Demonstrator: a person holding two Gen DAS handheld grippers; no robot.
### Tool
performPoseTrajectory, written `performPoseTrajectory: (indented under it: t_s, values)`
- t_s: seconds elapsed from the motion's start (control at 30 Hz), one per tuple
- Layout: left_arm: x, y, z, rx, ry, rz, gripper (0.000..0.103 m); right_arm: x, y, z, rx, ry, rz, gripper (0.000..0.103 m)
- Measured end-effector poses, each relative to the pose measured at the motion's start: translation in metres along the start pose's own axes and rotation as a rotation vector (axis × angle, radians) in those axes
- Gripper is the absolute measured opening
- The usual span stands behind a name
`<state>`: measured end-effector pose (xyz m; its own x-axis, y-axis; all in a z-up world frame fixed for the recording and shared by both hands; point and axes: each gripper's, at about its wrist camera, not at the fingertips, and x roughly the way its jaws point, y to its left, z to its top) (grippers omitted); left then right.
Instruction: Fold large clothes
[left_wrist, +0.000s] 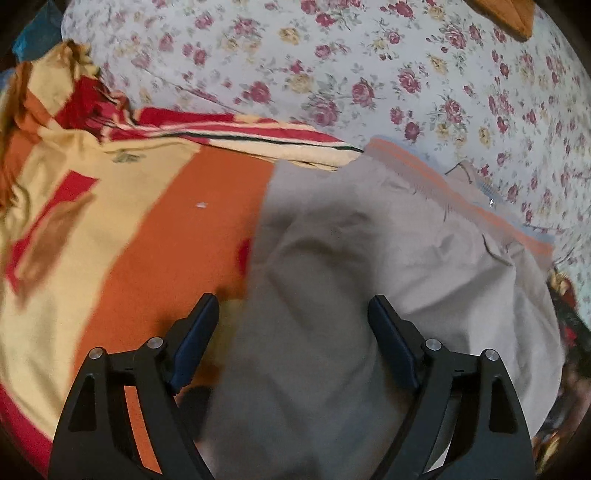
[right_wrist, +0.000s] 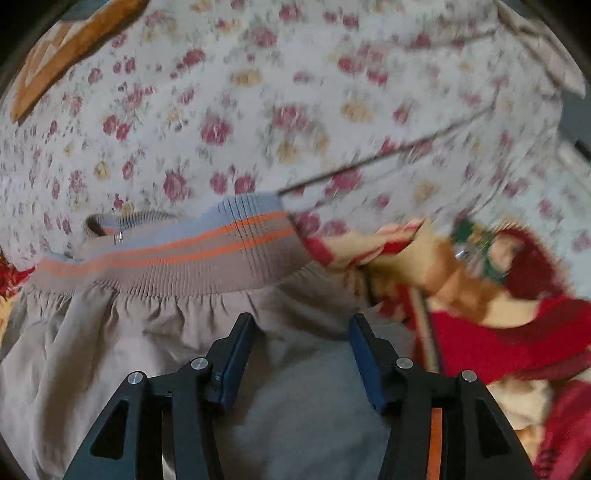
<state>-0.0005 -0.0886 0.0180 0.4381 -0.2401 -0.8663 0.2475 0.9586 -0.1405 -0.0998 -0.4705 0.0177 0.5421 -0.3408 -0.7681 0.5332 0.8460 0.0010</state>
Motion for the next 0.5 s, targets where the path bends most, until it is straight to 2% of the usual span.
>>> performPoseTrajectory:
  t_s: [0.07, 0.13, 0.2, 0.27, 0.4, 0.5]
  values:
    - [-0.013, 0.007, -0.002, 0.009, -0.004, -0.016, 0.084, -0.016, -0.002, -0.005, -0.011, 0.020, 0.044, 0.053]
    - [-0.028, 0.019, -0.006, 0.018, 0.000, -0.057, 0.084, -0.037, -0.008, -0.018, -0.011, 0.033, 0.113, 0.063]
    - [-0.037, 0.030, -0.010, 0.022, 0.025, -0.112, 0.084, -0.064, -0.019, -0.036, -0.006, 0.008, 0.145, 0.079]
    - [-0.042, 0.040, -0.015, 0.017, 0.058, -0.178, 0.084, -0.083, -0.026, -0.052, -0.009, -0.013, 0.149, 0.081]
    - [-0.049, 0.061, -0.027, -0.005, 0.117, -0.322, 0.083, -0.102, -0.047, -0.073, 0.008, 0.008, 0.143, 0.081]
    - [-0.047, 0.062, -0.038, 0.038, 0.163, -0.367, 0.083, -0.107, -0.063, -0.084, 0.042, 0.022, 0.135, 0.081]
